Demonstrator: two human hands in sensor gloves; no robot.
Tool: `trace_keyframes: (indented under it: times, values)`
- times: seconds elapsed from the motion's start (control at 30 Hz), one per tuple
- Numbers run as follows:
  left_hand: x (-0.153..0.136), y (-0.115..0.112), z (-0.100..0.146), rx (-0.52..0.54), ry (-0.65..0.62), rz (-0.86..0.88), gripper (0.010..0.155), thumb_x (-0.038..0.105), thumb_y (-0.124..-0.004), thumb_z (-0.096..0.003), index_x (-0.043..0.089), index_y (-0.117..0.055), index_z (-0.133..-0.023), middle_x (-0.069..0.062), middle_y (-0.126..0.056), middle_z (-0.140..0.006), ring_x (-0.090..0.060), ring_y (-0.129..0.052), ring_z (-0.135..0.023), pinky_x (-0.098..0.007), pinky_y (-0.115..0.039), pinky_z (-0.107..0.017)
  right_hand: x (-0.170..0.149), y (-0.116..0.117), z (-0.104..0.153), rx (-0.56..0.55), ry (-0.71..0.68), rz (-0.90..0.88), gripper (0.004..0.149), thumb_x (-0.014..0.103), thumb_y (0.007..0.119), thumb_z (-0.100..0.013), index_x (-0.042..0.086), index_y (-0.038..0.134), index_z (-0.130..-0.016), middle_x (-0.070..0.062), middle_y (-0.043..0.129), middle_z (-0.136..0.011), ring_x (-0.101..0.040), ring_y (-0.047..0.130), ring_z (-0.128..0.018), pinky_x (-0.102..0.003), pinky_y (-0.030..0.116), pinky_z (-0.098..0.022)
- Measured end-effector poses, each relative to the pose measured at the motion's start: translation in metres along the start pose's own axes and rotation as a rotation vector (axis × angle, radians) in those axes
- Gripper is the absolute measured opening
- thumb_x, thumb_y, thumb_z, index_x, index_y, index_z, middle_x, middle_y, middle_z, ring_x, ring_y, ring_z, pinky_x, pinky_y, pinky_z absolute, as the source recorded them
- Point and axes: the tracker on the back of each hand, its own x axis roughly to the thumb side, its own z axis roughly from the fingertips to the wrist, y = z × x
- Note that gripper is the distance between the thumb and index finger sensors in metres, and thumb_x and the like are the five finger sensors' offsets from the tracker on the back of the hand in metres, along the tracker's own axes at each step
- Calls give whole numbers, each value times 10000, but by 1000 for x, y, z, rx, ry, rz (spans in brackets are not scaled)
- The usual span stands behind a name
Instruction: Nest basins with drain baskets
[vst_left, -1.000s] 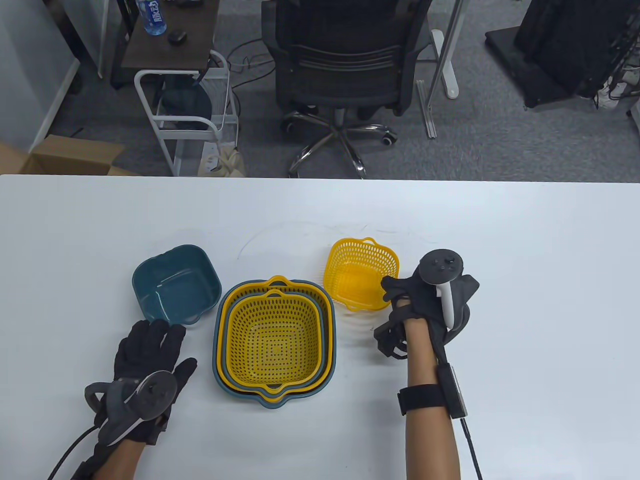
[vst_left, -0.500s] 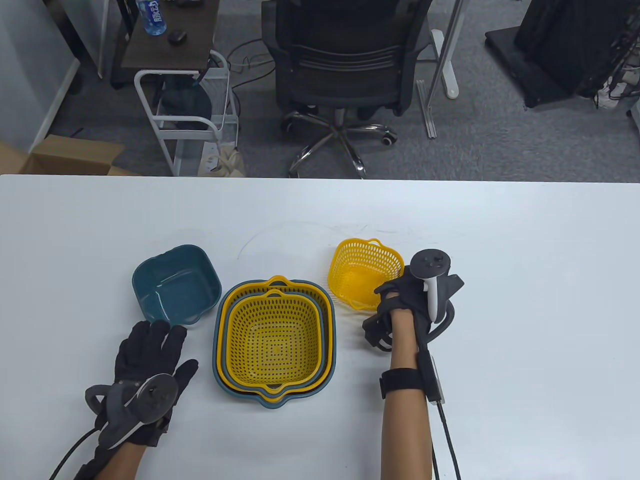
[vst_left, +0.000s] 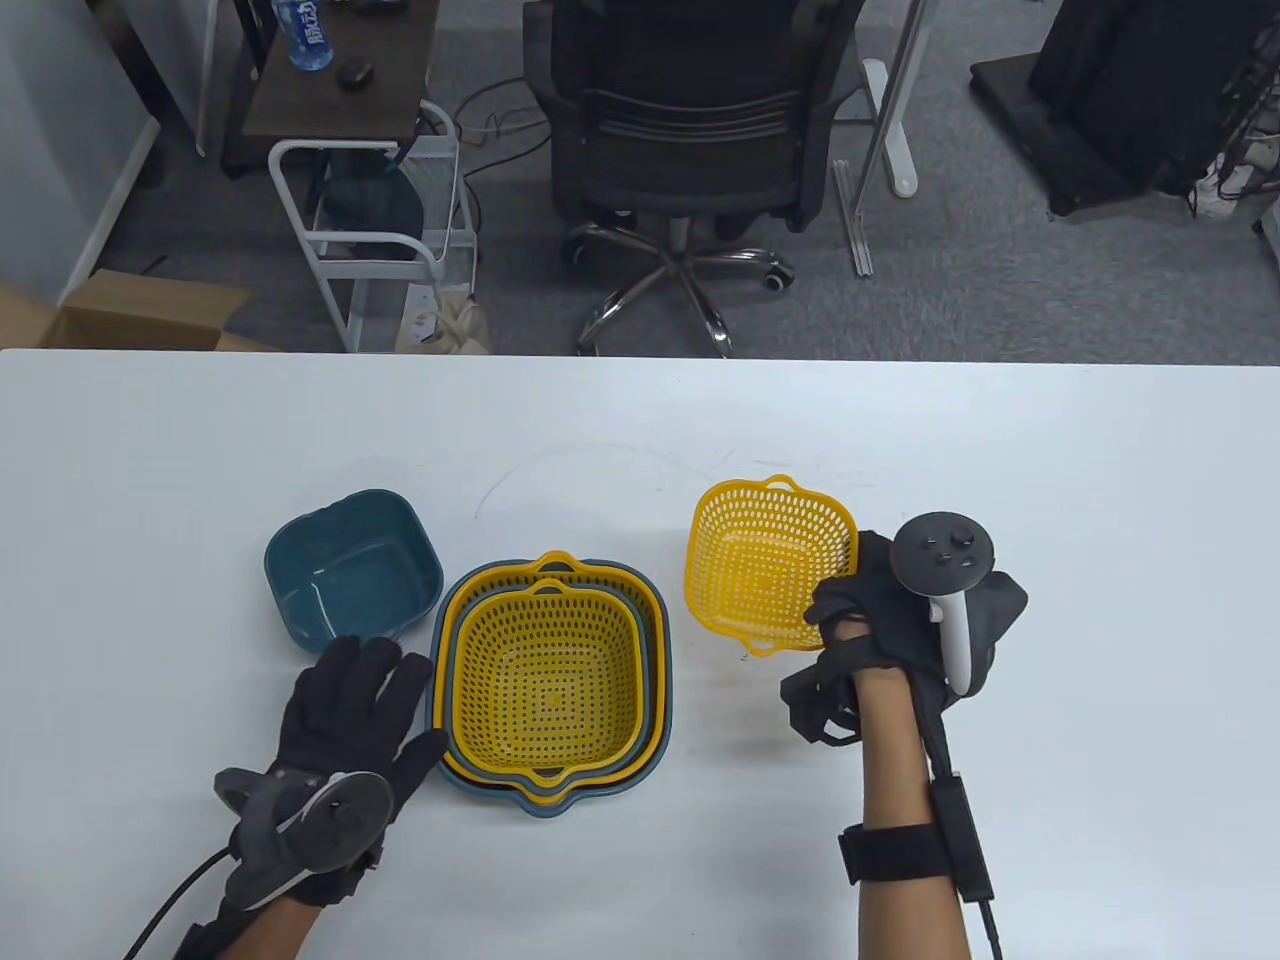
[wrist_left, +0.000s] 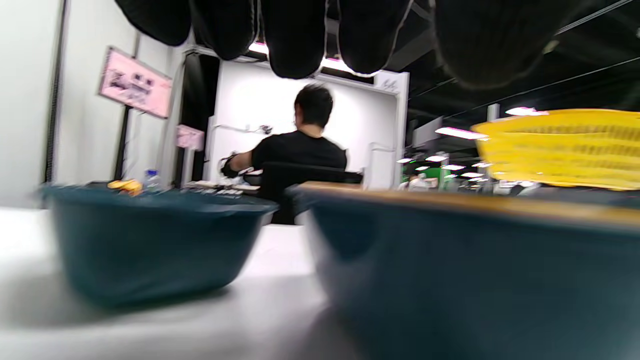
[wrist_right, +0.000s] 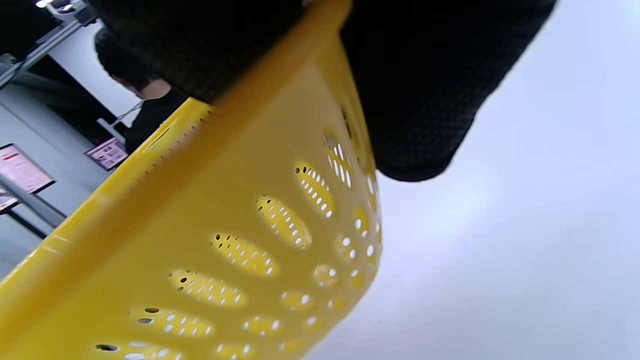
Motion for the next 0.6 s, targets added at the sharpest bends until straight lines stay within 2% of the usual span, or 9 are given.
trace_keyframes:
  times: [0.13, 0.23, 0.33, 0.47, 0.53, 0.6]
  values:
    - [49, 24, -12, 52, -128, 49, 791, 626, -774, -426, 283, -548, -1102, -77, -564, -1206, -445, -531, -1106, -610, -514, -781, 28, 16, 28, 52, -91, 34, 607, 142, 906, -411, 16, 661, -952, -214, 802, -879, -401, 948, -690, -360, 986, -429]
    - [87, 37, -18, 57, -214, -17, 826, 634, -795, -412, 282, -529, -1111, -71, -545, -1215, -439, -507, -1119, -603, -498, -793, 50, 39, 48, 99, -157, 58, 606, 144, 906, -413, 17, 662, -953, -214, 803, -880, -400, 950, -691, -353, 990, -428]
    - [109, 38, -20, 36, -248, -89, 841, 632, -819, -399, 279, -540, -1109, -66, -549, -1216, -423, -521, -1120, -589, -509, -797, 67, 63, 63, 152, -203, 76, 608, 150, 906, -413, 18, 662, -954, -212, 804, -881, -400, 950, -693, -345, 991, -421]
    - [108, 28, -21, -51, -190, -196, 817, 603, -850, -405, 266, -575, -1096, -72, -589, -1197, -405, -620, -1081, -569, -580, -777, 85, 90, 77, 204, -251, 119, 609, 153, 906, -415, 17, 661, -956, -214, 804, -881, -397, 951, -694, -344, 992, -418]
    - [102, 24, -20, -66, -125, -237, 763, 574, -867, -415, 266, -628, -1070, -69, -654, -1164, -374, -713, -1034, -547, -641, -750, 92, 102, 82, 235, -269, 135, 612, 159, 908, -416, 19, 660, -957, -212, 803, -882, -396, 951, -693, -336, 992, -413]
    - [97, 21, -18, -104, -116, -247, 706, 547, -885, -419, 276, -680, -1038, -41, -727, -1121, -360, -782, -984, -534, -682, -725, 98, 115, 85, 266, -280, 125, 613, 159, 912, -415, 19, 662, -956, -213, 805, -881, -395, 953, -692, -332, 993, -410]
